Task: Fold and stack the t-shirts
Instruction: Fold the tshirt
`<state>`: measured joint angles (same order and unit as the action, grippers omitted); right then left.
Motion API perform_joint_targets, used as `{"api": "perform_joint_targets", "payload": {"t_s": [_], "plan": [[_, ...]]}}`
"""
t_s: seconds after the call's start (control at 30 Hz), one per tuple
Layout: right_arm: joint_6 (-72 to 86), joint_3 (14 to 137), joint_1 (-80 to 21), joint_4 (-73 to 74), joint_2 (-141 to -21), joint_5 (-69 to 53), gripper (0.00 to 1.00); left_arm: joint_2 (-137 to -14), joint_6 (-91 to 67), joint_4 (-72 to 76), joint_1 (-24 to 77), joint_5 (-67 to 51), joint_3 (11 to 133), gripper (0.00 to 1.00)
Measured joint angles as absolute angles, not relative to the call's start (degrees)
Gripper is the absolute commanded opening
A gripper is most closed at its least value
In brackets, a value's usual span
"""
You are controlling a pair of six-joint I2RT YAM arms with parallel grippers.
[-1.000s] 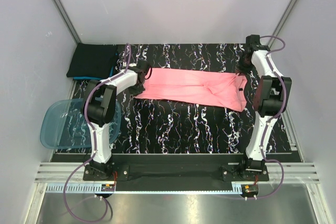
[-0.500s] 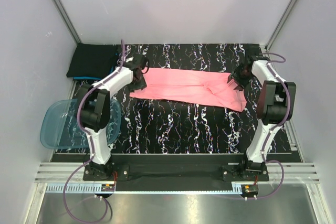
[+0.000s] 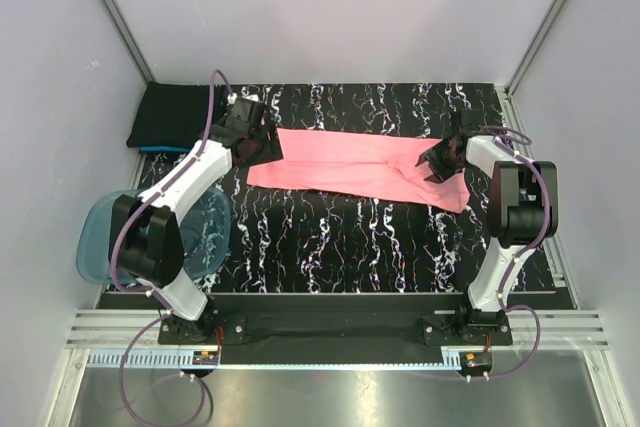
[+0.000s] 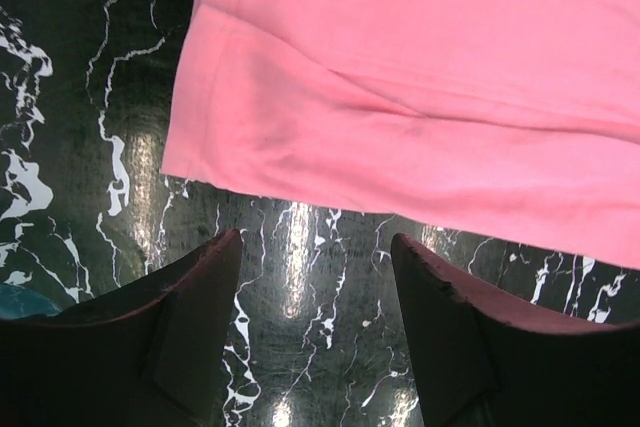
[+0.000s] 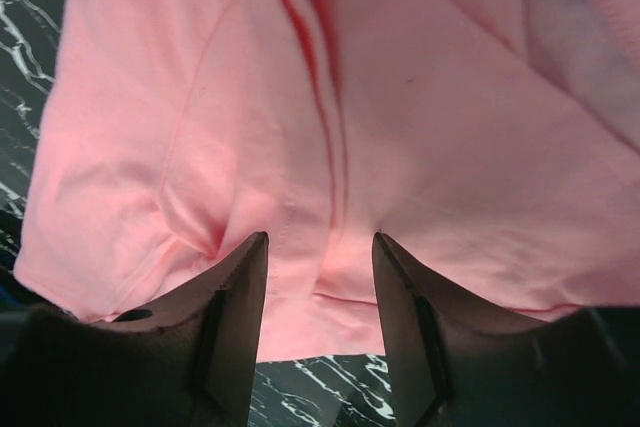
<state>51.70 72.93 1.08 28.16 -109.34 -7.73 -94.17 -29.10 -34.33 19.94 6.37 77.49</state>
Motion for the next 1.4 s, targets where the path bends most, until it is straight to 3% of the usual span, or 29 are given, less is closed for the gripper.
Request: {"api": "perform_joint_targets", "payload": {"t_s": [0.5,0.73,1.13,1.27,1.4], "plan": [[57.5,71.9,-1.9,22.5,-109.4,-8.3,0.51,-92.6,-28.9,-31.9,19.9,1.9,73.6,0.66],[59.1,71.5,-2.1,22.2,-109.4,-8.2,0.46,-92.6,-29.0,-31.9,19.9,2.0,73.6,0.66],[61.6,68.4,-3.2,23.2,-109.0,-6.5,0.51,-92.6,-29.2,-32.0,19.9,2.3,73.9,0.66],[62.0,68.1,-3.3,22.5,-108.8,-6.0,0.44,-92.6,-29.6,-32.0,19.9,2.3,73.9,0.66],[62.3,68.0,-3.3,22.2,-108.8,-5.5,0.27,-92.6,-29.8,-32.0,19.9,2.3,73.9,0.66]]}}
